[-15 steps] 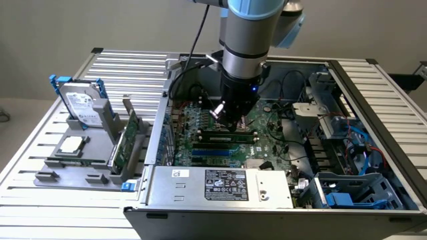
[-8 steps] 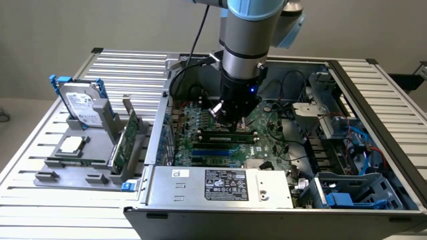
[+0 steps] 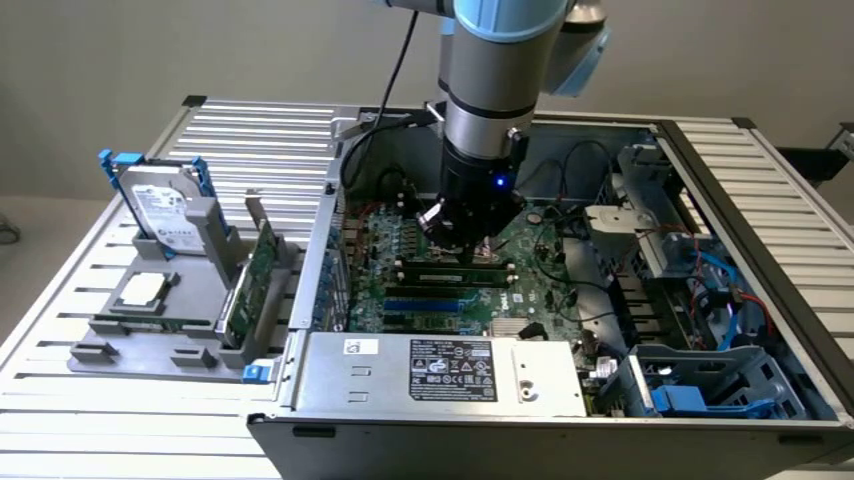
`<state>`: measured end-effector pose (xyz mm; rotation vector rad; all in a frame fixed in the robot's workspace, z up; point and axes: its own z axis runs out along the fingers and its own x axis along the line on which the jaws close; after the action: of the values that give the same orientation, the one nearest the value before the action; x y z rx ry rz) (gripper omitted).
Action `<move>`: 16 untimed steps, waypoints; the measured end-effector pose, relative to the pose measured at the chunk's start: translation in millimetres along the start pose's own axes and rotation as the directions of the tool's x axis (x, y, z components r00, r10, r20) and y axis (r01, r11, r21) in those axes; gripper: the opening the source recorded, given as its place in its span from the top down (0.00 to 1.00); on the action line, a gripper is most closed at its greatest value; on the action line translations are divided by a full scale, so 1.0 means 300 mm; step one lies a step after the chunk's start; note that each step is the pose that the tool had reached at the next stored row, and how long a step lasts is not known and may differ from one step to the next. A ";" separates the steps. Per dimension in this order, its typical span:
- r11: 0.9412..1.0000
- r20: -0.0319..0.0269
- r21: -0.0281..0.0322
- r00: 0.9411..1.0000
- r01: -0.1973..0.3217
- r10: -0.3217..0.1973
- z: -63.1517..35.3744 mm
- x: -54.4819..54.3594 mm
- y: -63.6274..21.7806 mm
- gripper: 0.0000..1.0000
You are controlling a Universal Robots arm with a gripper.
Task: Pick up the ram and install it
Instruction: 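Press down the ram until it locks into place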
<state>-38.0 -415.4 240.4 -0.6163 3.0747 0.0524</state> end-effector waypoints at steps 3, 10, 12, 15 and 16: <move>0.999 0.002 0.001 0.999 -0.049 0.049 0.001 0.000 0.000 0.89; 0.986 0.006 0.002 0.986 -0.168 0.168 0.003 0.000 0.000 0.89; 0.979 0.007 0.002 0.979 -0.203 0.203 0.003 0.000 0.000 0.89; 0.967 0.009 0.002 0.967 -0.256 0.256 0.004 0.000 0.000 0.89; 0.962 0.009 0.002 0.962 -0.273 0.272 0.004 0.000 0.000 0.89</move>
<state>-38.0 -415.5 239.3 -0.1870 3.1257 0.0506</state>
